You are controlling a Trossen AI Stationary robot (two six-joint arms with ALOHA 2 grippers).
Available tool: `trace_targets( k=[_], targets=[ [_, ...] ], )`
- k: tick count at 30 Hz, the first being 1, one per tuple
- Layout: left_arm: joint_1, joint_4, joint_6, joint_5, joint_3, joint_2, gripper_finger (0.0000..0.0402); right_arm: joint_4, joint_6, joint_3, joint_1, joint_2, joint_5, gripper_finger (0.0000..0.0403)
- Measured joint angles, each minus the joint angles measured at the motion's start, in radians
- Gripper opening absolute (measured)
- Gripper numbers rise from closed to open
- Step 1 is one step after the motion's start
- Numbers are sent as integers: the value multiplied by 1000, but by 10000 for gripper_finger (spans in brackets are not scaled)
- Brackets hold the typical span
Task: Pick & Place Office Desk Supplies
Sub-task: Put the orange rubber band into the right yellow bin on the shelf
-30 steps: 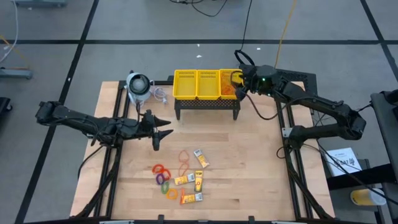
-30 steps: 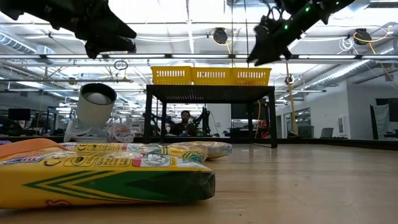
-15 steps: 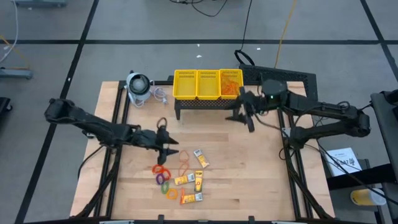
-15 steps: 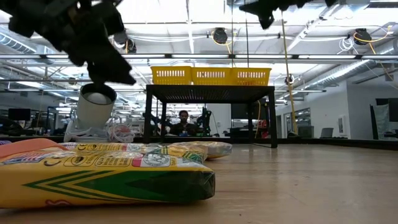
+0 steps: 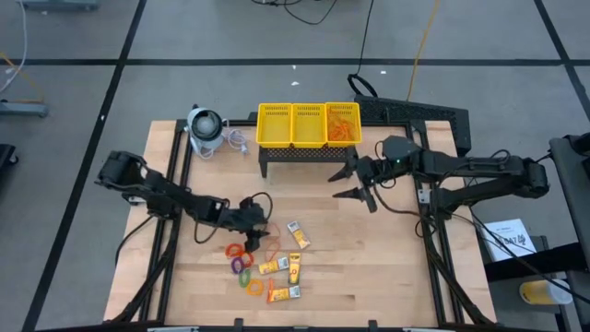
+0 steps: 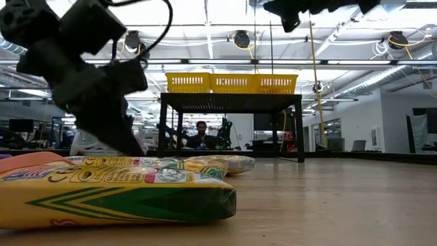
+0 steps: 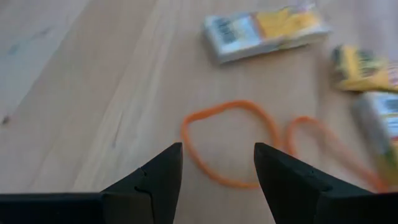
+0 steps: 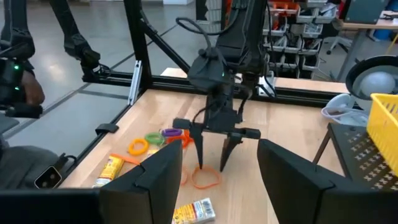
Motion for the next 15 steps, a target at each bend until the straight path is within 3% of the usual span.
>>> trace_targets(
  k=[10,15],
  targets=[
    [-15,14,-11,-120,3,105,204,225,9,-152,0,0,0,198],
    [-23,9,19,-143,3,126,149,354,16,-223,0,0,-1,198]
  ],
)
